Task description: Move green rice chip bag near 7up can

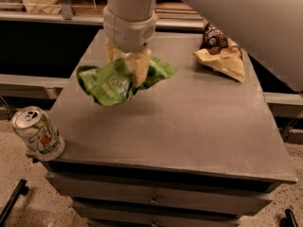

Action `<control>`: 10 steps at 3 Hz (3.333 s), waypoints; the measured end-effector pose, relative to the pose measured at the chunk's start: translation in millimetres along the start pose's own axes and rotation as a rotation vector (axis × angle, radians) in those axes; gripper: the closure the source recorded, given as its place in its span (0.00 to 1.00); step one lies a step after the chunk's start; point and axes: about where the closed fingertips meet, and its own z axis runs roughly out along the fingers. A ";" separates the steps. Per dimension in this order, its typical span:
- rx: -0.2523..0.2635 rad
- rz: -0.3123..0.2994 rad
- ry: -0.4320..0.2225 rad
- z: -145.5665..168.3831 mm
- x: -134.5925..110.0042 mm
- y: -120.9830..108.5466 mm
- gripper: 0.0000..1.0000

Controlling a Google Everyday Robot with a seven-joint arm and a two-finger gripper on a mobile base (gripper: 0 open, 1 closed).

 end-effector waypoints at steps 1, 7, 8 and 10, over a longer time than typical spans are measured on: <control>-0.018 -0.009 0.000 10.4 -2.6 3.0 1.00; -0.110 0.030 0.084 48.9 -24.2 -27.0 1.00; -0.096 0.076 0.085 51.8 -25.1 -35.1 1.00; -0.097 0.027 0.068 61.3 -40.7 -44.9 1.00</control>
Offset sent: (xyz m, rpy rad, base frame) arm -0.0227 0.0309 -0.0316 -0.0575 0.0288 0.1127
